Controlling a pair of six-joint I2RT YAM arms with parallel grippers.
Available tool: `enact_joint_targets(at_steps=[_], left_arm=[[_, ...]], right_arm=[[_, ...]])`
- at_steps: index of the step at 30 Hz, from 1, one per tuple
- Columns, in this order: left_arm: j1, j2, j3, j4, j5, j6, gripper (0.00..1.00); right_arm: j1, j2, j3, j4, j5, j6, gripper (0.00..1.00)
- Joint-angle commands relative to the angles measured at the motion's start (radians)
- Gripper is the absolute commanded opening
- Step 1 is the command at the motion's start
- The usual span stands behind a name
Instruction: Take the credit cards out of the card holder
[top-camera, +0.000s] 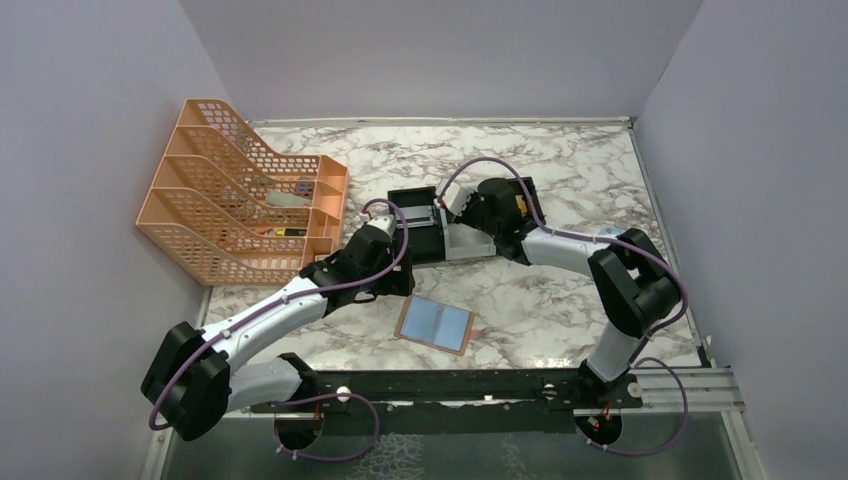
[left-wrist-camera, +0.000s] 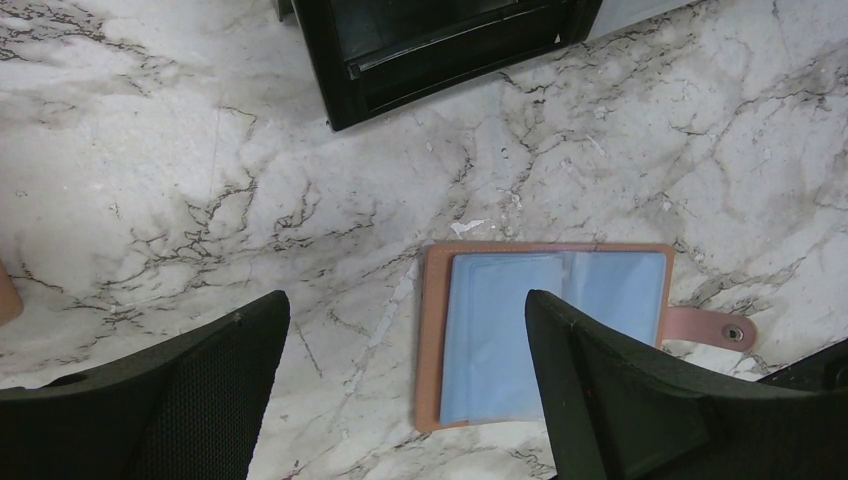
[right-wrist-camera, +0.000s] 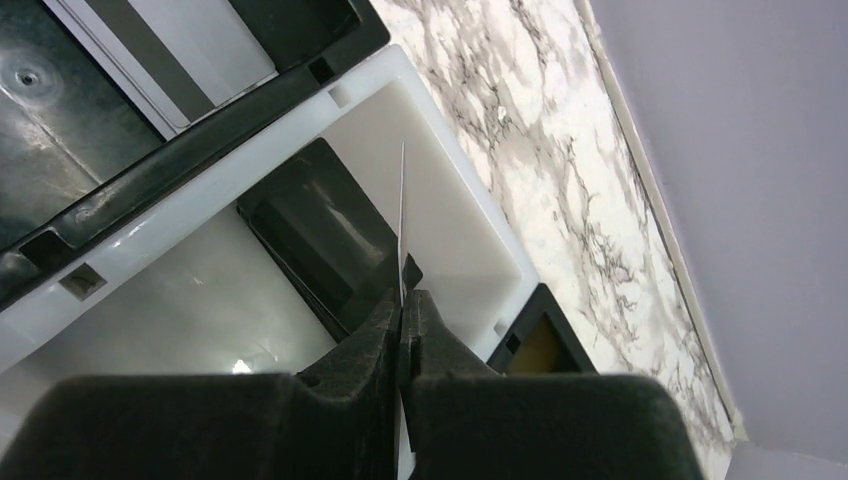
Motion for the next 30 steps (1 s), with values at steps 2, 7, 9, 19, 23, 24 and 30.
enact_joint_targets(at_steps=[2, 7, 9, 19, 23, 24, 30], left_arm=[[0.008, 0.015, 0.036, -0.002, 0.013, 0.018, 0.9], [0.012, 0.005, 0.025, -0.012, 0.003, 0.007, 0.9], [0.014, -0.001, 0.02, -0.015, 0.0, 0.003, 0.9], [0.02, -0.014, -0.003, -0.022, -0.017, -0.007, 0.9], [0.023, -0.018, -0.001, -0.023, -0.023, -0.006, 0.9], [0.023, -0.018, 0.001, -0.023, -0.022, -0.005, 0.9], [0.024, -0.02, 0.005, -0.029, -0.018, -0.002, 0.9]], right_arm=[[-0.013, 0.066, 0.042, -0.029, -0.082, -0.098, 0.01], [-0.015, 0.094, 0.029, 0.009, -0.097, -0.163, 0.01], [-0.017, 0.113, 0.042, 0.005, -0.085, -0.169, 0.01], [-0.028, 0.154, 0.126, -0.149, -0.173, -0.16, 0.05], [-0.028, 0.158, 0.154, -0.204, -0.184, -0.153, 0.07], [-0.028, 0.159, 0.162, -0.225, -0.19, -0.155, 0.07], [-0.028, 0.164, 0.173, -0.244, -0.187, -0.156, 0.12]])
